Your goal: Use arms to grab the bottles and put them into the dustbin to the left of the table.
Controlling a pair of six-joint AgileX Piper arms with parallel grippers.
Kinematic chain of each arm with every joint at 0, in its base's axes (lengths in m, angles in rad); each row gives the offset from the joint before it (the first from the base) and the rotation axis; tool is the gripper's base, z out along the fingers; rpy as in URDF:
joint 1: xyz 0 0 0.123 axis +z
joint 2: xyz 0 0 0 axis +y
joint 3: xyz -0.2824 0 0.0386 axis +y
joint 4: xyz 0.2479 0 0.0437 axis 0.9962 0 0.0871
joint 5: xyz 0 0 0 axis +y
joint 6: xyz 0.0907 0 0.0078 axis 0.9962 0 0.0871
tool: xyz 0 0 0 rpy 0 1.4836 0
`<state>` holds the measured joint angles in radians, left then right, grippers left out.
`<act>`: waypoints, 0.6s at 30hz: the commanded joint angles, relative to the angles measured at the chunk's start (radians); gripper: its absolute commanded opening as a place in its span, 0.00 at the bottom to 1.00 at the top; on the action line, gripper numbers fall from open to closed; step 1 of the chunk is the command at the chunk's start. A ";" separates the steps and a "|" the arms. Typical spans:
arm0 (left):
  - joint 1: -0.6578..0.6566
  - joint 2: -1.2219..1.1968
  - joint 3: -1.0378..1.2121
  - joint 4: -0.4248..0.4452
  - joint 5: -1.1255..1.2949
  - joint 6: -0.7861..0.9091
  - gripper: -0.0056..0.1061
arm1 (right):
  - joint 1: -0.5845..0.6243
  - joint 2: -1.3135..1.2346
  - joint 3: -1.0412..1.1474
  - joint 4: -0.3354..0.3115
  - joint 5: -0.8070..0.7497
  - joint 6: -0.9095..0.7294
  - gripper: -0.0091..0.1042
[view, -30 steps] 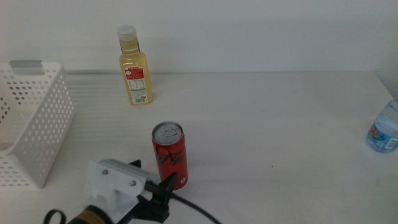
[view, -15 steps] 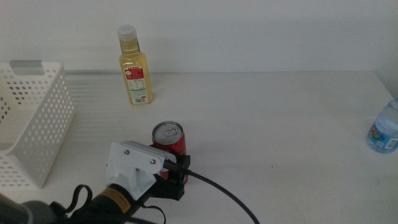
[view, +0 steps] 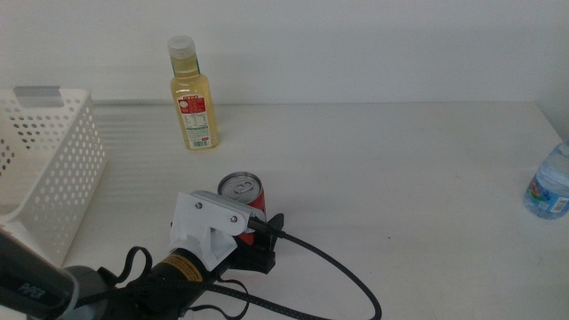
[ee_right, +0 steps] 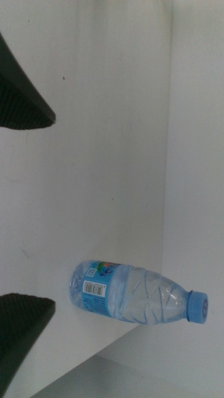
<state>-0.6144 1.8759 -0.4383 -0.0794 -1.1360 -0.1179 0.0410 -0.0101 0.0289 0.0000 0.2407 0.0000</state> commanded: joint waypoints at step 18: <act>0.000 -0.196 -0.014 0.002 0.037 0.036 0.01 | -0.005 -0.027 -0.009 -0.009 -0.071 -0.012 0.78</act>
<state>-0.6135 1.7648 -0.4369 -0.0755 -1.0243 -0.0838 0.0410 -0.0101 0.0289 0.0000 0.2407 0.0000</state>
